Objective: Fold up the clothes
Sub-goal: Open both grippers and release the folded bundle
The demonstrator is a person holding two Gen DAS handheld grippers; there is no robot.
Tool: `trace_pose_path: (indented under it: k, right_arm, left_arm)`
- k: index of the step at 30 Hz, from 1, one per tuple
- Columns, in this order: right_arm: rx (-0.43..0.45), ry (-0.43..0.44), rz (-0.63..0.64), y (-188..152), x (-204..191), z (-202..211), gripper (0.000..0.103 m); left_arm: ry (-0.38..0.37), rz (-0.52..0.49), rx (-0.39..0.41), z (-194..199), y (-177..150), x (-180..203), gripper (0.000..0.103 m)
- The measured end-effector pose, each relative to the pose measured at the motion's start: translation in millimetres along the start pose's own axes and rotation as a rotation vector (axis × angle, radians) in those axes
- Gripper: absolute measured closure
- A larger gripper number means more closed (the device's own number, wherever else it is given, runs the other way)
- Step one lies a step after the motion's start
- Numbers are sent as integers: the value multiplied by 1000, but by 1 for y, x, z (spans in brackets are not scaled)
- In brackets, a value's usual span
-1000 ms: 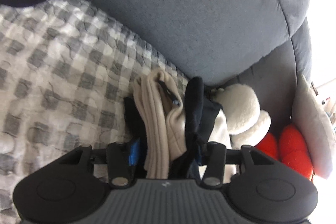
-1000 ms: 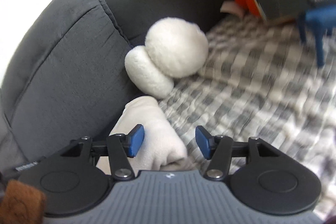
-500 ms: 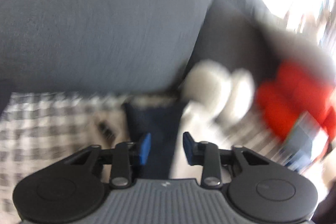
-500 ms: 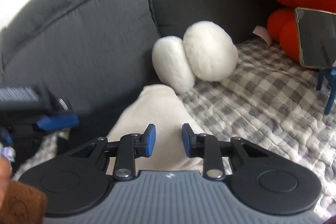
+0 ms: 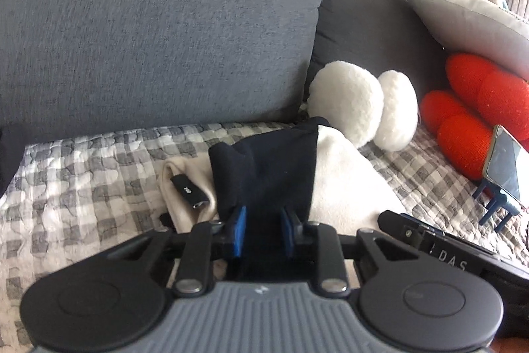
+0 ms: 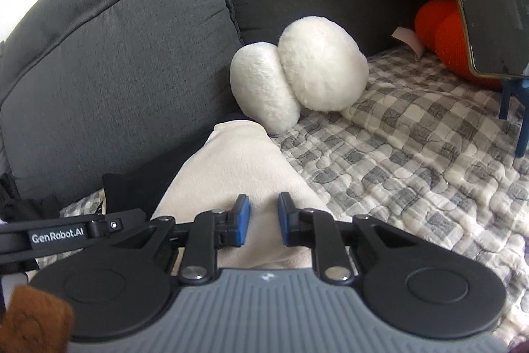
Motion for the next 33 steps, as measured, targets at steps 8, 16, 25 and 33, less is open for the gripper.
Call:
trace_pose_path:
  k: [8,16,25,33]
  right_arm:
    - [11,35,112,14,-19,23,71]
    - [-63,24,149,1,-26,18,75]
    - [-69,50,171,9,-23,55,60]
    - [-105,20,200,4,-15,89,59]
  left_arm:
    - [-61,-19,-12,34,-3,-2,71]
    - [19,-112,-45,25,-19,3,71]
    - [19,-115,-66,49,-38,-6,60]
    - [45,-88,-86,50,-33,-6,56]
Point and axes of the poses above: each gripper's, at about its wrist camera, not at the fingertips, and z roughly against the way its jaws point, x to its right, y to its top, the point moved 2 cm from there along -z, roughly the way its jaws point, and after that the axes turned 11 degrees about z, right-handed, at the moved point
